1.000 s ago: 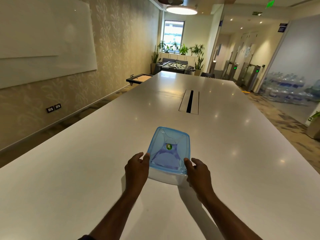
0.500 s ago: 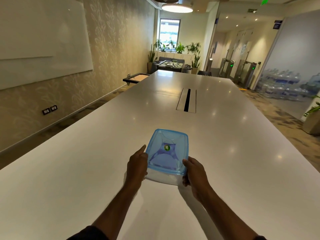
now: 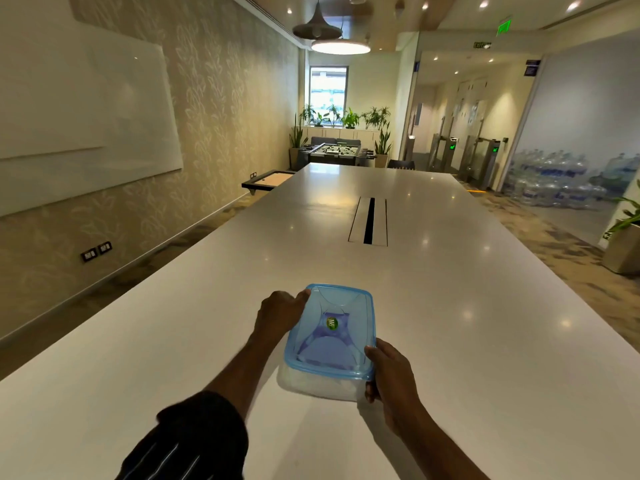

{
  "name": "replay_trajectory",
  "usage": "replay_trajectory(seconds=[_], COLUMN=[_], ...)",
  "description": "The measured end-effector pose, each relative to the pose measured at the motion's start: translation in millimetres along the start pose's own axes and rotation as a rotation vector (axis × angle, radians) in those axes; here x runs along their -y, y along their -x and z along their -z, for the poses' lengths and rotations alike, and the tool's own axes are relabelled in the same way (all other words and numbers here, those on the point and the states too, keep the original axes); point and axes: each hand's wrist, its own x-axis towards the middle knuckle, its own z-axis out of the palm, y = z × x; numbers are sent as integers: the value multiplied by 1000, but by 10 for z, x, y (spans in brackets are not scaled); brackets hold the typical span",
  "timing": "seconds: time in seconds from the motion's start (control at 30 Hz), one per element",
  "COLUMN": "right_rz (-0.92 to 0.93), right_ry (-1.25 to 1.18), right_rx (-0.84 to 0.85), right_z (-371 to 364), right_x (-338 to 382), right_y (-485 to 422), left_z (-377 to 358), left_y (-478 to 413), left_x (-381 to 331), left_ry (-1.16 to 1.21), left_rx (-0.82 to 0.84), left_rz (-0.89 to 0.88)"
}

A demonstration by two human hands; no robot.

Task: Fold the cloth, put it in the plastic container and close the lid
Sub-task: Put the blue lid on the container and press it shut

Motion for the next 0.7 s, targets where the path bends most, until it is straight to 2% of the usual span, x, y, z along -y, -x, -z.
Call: replay_trajectory(seconds=[0.17,0.7], right_rz=[12,14], right_ry=[26,32], right_rx=[-10,-52], right_z=[-8,-64], right_x=[-11,-5], right_y=[-12,7], left_z=[-155,-358], left_y=[-392,-727], left_x=[-199,-80], left_ry=[67,88], left_rx=[53,-8], left_rz=[-41,-83])
